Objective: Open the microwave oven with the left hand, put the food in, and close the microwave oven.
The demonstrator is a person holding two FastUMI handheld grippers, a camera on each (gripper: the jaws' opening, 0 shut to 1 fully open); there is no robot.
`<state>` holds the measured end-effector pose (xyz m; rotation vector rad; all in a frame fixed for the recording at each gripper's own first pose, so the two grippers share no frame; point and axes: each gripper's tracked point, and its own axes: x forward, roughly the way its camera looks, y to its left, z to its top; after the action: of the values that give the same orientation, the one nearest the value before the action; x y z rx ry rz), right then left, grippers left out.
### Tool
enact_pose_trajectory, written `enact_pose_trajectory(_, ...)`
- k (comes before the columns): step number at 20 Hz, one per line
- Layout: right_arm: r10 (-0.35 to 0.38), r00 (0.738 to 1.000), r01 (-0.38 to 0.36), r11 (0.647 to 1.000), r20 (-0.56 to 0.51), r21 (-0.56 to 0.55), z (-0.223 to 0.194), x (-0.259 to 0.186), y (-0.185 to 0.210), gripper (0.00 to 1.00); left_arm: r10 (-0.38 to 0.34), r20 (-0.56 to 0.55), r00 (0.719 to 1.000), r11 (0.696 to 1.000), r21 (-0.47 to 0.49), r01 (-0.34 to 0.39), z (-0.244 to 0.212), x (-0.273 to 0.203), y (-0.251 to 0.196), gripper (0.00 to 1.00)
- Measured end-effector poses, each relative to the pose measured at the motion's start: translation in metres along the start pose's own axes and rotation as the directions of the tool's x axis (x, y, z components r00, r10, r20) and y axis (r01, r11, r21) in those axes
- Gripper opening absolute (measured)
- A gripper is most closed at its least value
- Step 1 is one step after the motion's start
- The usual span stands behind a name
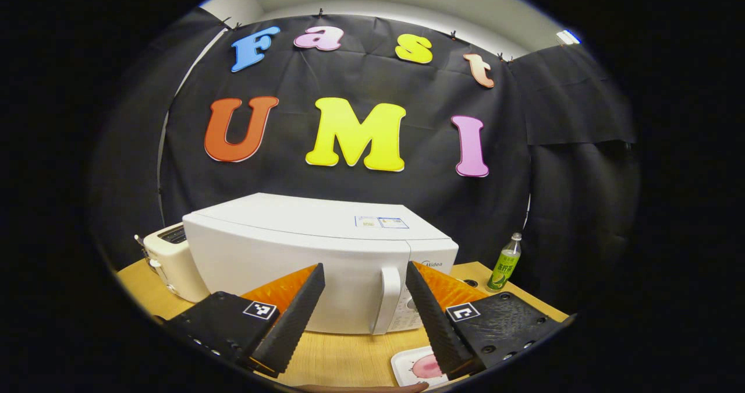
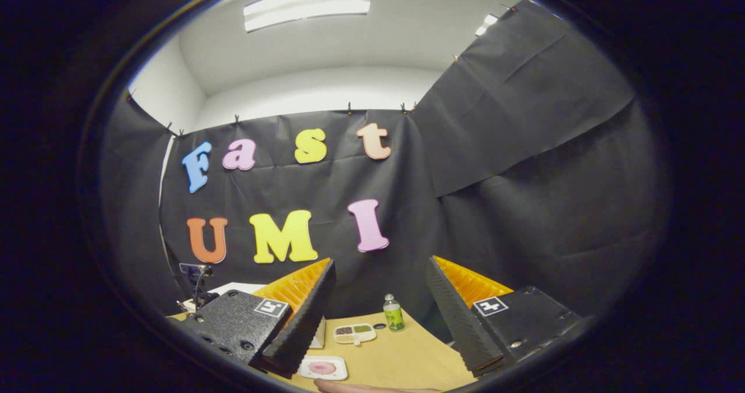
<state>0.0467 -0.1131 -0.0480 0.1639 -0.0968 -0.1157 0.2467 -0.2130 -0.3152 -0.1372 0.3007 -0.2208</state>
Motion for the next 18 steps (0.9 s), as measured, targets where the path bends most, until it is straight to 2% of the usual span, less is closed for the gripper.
enact_pose_trajectory(1,0.001,1.000,-0.001,1.000,0.016,0.005,-0.002,0.000,-0.002,0.89,-0.010,0.013,1.000,1.000,0.023,0.010,-0.005,0.008,-0.005,0.75)
enact_pose_trajectory(2,0.002,1.000,-0.002,1.000,0.021,0.006,-0.003,0.002,-0.004,0.89,-0.012,0.003,1.000,0.999,0.049,0.012,-0.014,0.014,-0.009,0.89)
enact_pose_trajectory(3,0.005,1.000,-0.005,1.000,0.019,0.004,-0.007,0.003,-0.006,0.99,0.000,-0.006,1.000,0.997,0.072,0.000,-0.023,0.020,-0.011,0.89)
enact_pose_trajectory(8,-0.006,1.000,0.006,1.000,0.014,-0.003,-0.015,0.012,-0.018,0.99,-0.029,-0.101,0.994,0.998,0.052,0.035,-0.067,0.043,-0.028,0.88)
enact_pose_trajectory(10,-0.013,1.000,0.013,1.000,0.000,0.018,-0.024,0.015,-0.022,0.99,-0.009,-0.118,0.993,0.998,0.060,0.016,-0.077,0.049,-0.024,0.88)
enact_pose_trajectory(11,-0.012,1.000,0.012,1.000,-0.006,0.025,-0.029,0.016,-0.022,0.99,0.000,-0.121,0.993,0.998,0.065,0.008,-0.080,0.052,-0.022,0.85)
enact_pose_trajectory(12,-0.011,1.000,0.011,1.000,-0.007,0.022,-0.031,0.017,-0.022,0.99,0.016,-0.120,0.993,0.998,0.068,-0.008,-0.082,0.053,-0.018,0.63)
enact_pose_trajectory(13,-0.012,1.000,0.013,1.000,-0.010,0.012,-0.036,0.019,-0.022,0.99,0.033,-0.105,0.994,0.997,0.072,-0.025,-0.081,0.056,-0.015,0.59)
enact_pose_trajectory(14,-0.010,1.000,0.010,1.000,-0.012,0.000,-0.038,0.020,-0.021,0.99,0.040,-0.104,0.994,0.997,0.069,-0.033,-0.080,0.056,-0.015,0.50)
enact_pose_trajectory(15,-0.003,1.000,0.003,1.000,-0.014,-0.011,-0.040,0.021,-0.018,0.99,0.044,-0.099,0.994,0.997,0.071,-0.037,-0.080,0.056,-0.015,0.55)
enact_pose_trajectory(17,0.013,1.000,-0.014,1.000,-0.025,-0.027,-0.046,0.022,-0.013,0.99,0.054,-0.088,0.995,0.997,0.058,-0.049,-0.080,0.057,-0.014,0.53)
enact_pose_trajectory(18,0.016,0.999,-0.017,0.999,-0.037,-0.031,-0.050,0.022,-0.012,0.99,0.060,-0.091,0.994,0.997,0.054,-0.056,-0.080,0.058,-0.014,0.43)
